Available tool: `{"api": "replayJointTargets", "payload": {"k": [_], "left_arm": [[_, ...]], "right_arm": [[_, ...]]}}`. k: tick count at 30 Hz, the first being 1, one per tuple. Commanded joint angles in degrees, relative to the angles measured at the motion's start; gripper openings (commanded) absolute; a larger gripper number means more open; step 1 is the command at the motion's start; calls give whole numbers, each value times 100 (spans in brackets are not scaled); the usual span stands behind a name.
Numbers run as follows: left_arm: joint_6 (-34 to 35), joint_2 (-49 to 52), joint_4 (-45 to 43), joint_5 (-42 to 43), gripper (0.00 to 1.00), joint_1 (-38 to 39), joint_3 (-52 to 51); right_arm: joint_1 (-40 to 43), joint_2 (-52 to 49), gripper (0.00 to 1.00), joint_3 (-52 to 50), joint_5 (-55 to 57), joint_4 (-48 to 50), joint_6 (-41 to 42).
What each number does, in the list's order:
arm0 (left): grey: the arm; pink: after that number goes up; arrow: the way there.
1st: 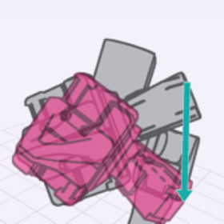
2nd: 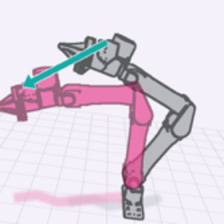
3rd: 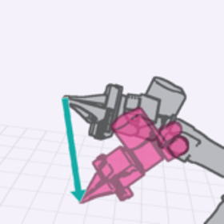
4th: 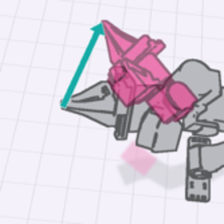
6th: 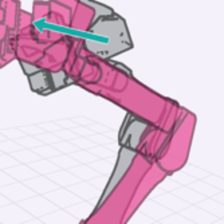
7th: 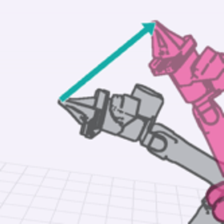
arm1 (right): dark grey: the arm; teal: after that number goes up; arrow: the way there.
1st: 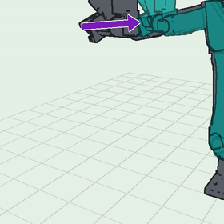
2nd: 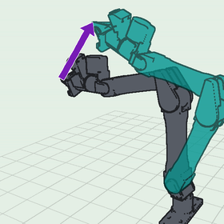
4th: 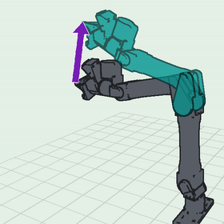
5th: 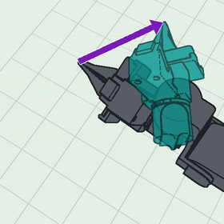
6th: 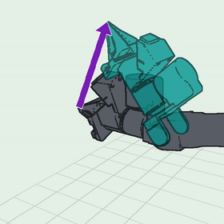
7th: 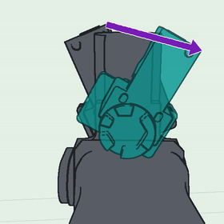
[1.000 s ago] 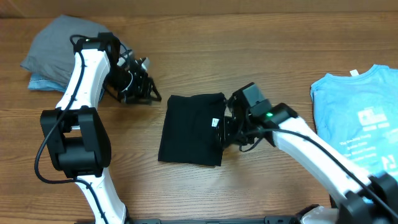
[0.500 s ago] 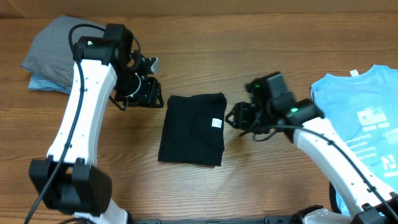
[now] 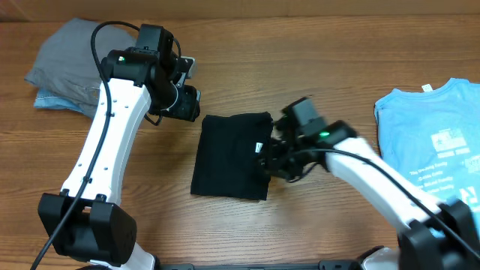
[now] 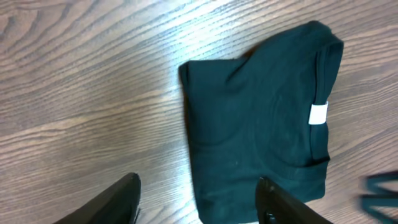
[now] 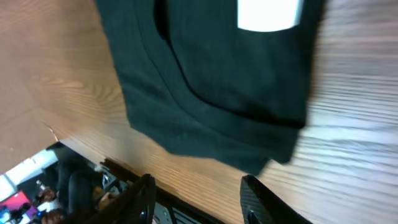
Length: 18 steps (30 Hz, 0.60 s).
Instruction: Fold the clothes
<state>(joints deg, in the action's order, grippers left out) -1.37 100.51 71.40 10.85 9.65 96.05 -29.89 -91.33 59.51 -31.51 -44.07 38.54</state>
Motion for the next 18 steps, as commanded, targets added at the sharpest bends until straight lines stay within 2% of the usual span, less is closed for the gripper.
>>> {"api": "replayJointTargets", "payload": {"k": [1, 6, 9, 12, 18], "left_arm": [[74, 7, -4, 76, 63, -24, -48], [48, 7, 149, 57, 64, -24, -48], [50, 7, 192, 59, 63, -24, -48], [48, 9, 229, 57, 63, -26, -48], [9, 9, 221, 57, 64, -26, -48]], "right_arm": [[-297, -592, 48, -101, -302, 365, 933], [-601, -1513, 48, -101, -761, 988, 1711], [-505, -1862, 39, -101, -756, 1241, 1982], [-109, -2061, 30, -101, -472, 1023, 1993], [1167, -2052, 29, 31, 127, 291, 719]]}}
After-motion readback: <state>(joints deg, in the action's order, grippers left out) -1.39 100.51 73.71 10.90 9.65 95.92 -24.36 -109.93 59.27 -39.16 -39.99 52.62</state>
